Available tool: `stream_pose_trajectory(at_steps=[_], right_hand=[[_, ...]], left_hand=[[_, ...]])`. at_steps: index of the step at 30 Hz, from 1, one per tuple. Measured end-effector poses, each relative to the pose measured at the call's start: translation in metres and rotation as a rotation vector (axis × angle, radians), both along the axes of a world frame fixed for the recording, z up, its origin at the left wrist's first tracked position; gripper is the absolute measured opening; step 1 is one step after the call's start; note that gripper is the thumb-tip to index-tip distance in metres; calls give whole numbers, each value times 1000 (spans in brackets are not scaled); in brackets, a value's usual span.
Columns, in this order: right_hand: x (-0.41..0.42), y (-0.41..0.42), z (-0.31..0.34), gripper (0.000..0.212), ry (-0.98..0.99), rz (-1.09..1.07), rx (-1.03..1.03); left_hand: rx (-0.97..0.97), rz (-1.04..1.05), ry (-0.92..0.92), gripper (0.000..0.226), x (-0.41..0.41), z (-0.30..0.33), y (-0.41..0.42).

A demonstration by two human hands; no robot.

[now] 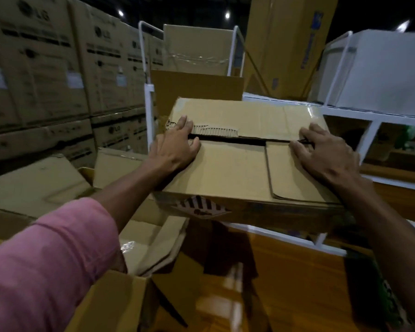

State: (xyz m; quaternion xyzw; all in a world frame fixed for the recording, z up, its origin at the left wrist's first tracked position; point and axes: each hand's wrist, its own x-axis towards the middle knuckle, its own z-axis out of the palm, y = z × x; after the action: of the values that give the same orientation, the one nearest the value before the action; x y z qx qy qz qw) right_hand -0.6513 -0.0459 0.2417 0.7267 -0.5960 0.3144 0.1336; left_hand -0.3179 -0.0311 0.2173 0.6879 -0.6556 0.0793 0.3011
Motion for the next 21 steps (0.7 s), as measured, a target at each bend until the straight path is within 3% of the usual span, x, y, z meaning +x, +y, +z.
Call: stream_pose_trajectory(at_steps=[8,14,17,21], right_hand=[[155,-24,-6,39,33,93,-9],[297,-47,-46,62,36,100,121],[347,-47,-72,65,53,96,194],[388,-40,-106,60,79,77,307]], left_hand=[[36,63,-18,63,157,3,0],[137,65,-67,63,303,-21,-8],[243,24,-91,64,360,-45,-11],[541,-108,-86,81,413,-74,-17]])
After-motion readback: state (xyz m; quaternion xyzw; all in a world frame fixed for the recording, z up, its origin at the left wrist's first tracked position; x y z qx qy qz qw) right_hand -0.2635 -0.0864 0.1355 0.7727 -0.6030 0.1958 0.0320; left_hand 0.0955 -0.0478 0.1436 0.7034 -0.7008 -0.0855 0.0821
